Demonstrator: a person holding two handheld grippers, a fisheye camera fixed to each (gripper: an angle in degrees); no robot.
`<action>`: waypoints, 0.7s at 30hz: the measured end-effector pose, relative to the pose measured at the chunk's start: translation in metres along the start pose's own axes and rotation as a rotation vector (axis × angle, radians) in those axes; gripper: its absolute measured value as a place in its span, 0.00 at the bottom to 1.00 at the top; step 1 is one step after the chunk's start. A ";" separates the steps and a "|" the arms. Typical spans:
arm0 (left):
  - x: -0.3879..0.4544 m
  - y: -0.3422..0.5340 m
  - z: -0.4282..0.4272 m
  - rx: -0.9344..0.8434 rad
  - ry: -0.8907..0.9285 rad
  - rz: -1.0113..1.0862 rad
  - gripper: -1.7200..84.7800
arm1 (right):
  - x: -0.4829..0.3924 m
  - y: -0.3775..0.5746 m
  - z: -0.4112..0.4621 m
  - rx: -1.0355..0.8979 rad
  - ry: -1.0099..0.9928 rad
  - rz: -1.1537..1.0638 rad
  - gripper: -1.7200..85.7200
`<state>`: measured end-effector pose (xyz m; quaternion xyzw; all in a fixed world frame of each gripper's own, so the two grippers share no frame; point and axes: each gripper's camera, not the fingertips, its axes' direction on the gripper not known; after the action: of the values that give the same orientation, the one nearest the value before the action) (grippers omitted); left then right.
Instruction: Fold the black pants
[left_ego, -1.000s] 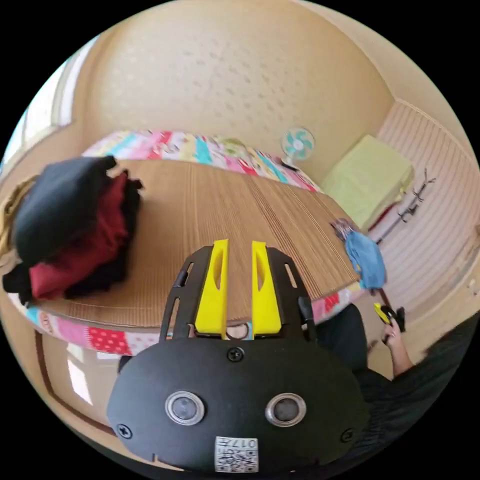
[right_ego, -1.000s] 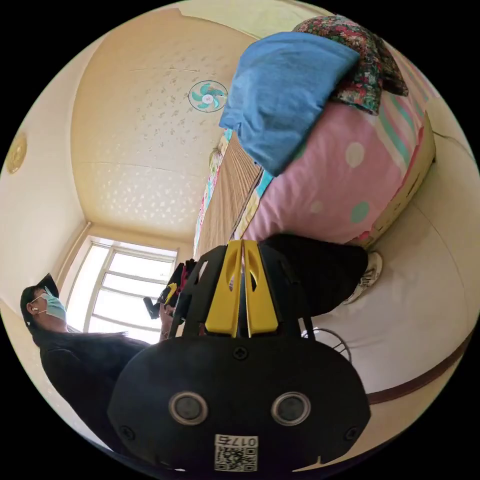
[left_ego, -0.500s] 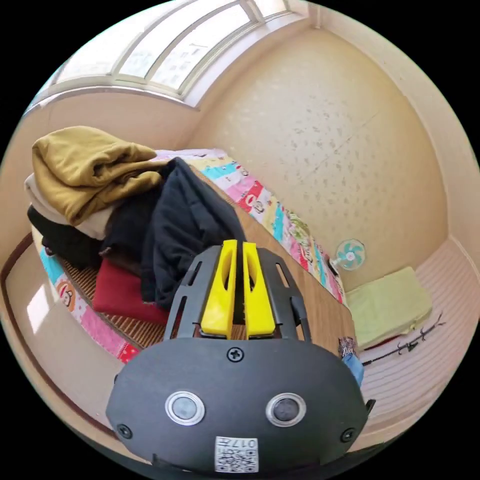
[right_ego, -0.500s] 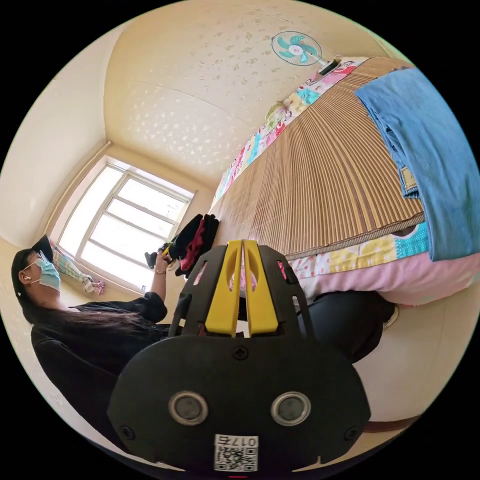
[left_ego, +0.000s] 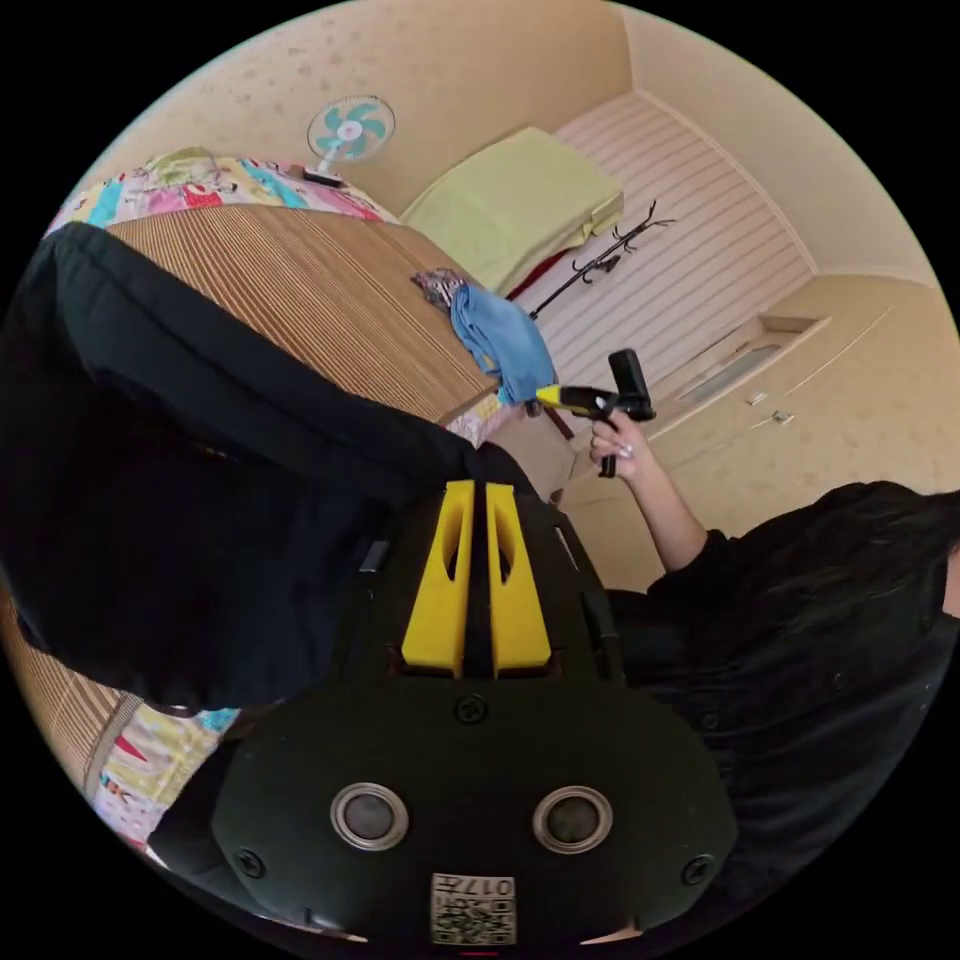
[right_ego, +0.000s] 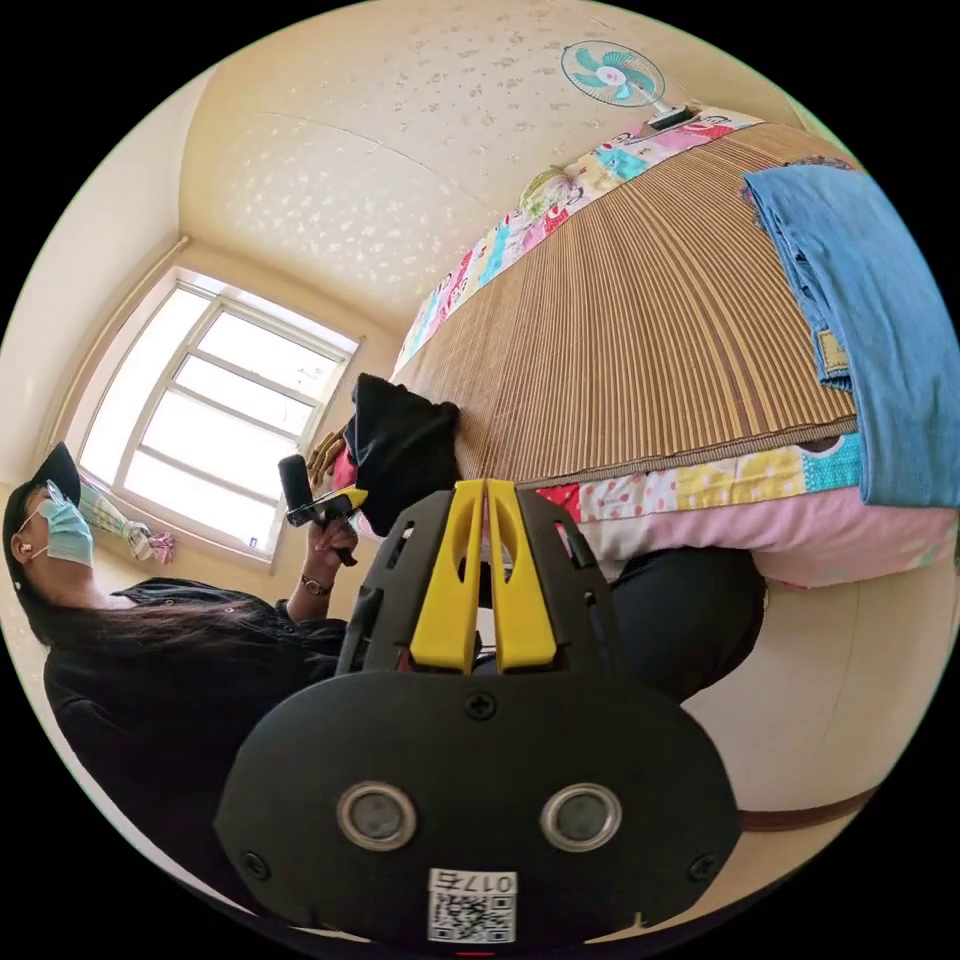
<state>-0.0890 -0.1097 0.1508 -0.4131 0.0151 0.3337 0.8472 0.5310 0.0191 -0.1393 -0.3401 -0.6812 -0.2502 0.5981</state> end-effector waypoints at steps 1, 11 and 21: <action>0.006 0.010 0.024 -0.087 -0.016 0.017 0.03 | -0.002 -0.005 0.010 -0.018 0.003 -0.004 0.06; -0.016 0.043 -0.013 0.057 0.105 -0.088 0.08 | -0.047 -0.147 0.220 -0.171 -0.184 -0.055 0.20; -0.191 -0.038 -0.104 0.165 -0.118 -0.616 0.12 | -0.024 -0.233 0.361 -0.347 0.119 0.145 0.08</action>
<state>-0.1900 -0.3055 0.1662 -0.3081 -0.1327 0.0828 0.9384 0.1224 0.1350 -0.2053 -0.4706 -0.5651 -0.3397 0.5863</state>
